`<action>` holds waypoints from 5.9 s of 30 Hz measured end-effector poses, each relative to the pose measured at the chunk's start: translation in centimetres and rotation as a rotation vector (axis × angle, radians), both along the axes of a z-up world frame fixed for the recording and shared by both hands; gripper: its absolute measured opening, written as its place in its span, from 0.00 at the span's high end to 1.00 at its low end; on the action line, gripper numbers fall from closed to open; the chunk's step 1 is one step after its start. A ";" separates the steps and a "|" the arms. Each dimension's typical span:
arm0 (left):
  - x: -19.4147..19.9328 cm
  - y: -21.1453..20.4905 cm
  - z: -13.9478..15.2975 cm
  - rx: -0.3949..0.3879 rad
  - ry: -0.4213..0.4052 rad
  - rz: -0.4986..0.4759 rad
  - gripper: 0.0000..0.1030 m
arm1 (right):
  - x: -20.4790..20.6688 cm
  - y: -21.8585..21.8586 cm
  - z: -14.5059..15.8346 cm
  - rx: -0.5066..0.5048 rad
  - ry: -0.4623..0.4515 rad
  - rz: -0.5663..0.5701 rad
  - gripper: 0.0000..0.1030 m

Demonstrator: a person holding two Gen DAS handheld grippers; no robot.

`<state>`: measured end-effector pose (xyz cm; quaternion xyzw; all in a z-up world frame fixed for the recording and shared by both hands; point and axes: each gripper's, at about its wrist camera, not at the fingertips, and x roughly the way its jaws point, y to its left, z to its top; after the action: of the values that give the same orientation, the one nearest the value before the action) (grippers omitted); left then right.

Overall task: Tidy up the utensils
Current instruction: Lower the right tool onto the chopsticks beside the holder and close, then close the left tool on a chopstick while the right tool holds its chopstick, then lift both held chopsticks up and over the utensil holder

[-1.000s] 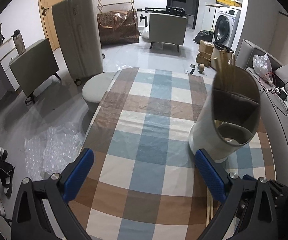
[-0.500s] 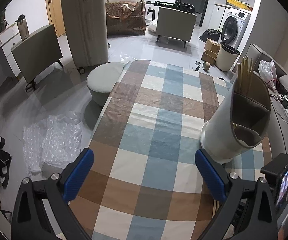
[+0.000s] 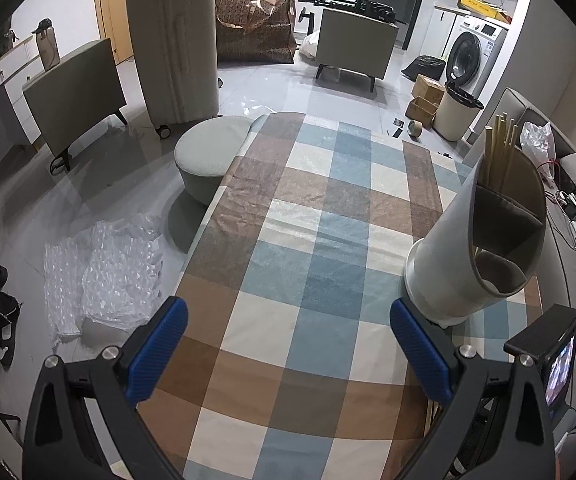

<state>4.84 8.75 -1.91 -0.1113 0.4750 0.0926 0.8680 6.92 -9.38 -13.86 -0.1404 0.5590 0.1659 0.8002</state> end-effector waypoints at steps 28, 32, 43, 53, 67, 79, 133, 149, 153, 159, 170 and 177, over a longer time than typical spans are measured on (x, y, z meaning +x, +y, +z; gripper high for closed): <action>0.0 0.6 -0.3 -0.042 0.026 0.011 0.04 | 1.1 -0.4 -0.1 0.029 0.005 -0.082 0.85; 0.0 0.8 -0.3 -0.044 0.027 0.014 0.04 | 1.1 0.5 -0.1 -0.009 -0.021 -0.062 0.85; 0.0 0.7 -0.3 -0.044 0.034 0.010 0.04 | 1.0 -1.4 0.2 0.002 -0.002 -0.093 0.85; 0.0 1.0 -0.4 -0.050 0.037 0.020 0.04 | -0.6 0.4 0.5 -0.032 -0.012 -0.050 0.86; -0.1 0.6 -0.9 -0.027 0.067 0.014 0.04 | -1.1 1.1 0.1 -0.075 -0.002 0.004 0.87; -0.1 0.3 -1.6 -0.027 0.100 -0.011 0.04 | -0.3 0.4 0.7 0.020 -0.009 -0.045 0.96; 3.9 -18.2 -9.9 -0.072 0.333 -0.227 1.00 | -0.1 -15.7 7.8 0.424 -0.085 -0.350 0.96; 0.4 -13.5 0.0 -0.192 -0.124 -0.259 1.00 | -0.7 -13.3 9.2 0.434 -0.165 -0.259 0.97; 1.6 -13.1 1.4 -0.188 -0.161 -0.285 1.00 | -1.4 -12.3 9.6 0.409 -0.226 -0.226 0.97; 0.2 -12.8 2.5 -0.146 -0.160 -0.366 1.00 | -2.5 -11.2 10.4 0.394 -0.299 -0.209 0.97; -1.1 -11.5 6.3 -0.162 -0.184 -0.441 1.00 | -3.3 -11.2 16.0 0.436 -0.418 -0.227 0.97; -0.7 -10.6 11.1 -0.173 -0.211 -0.456 1.00 | -3.2 -10.3 22.0 0.468 -0.505 -0.199 0.97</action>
<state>4.11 -1.84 9.24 -0.0843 0.4006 -0.1586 0.8985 3.76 -19.72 8.16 0.0653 0.3014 0.1706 0.9358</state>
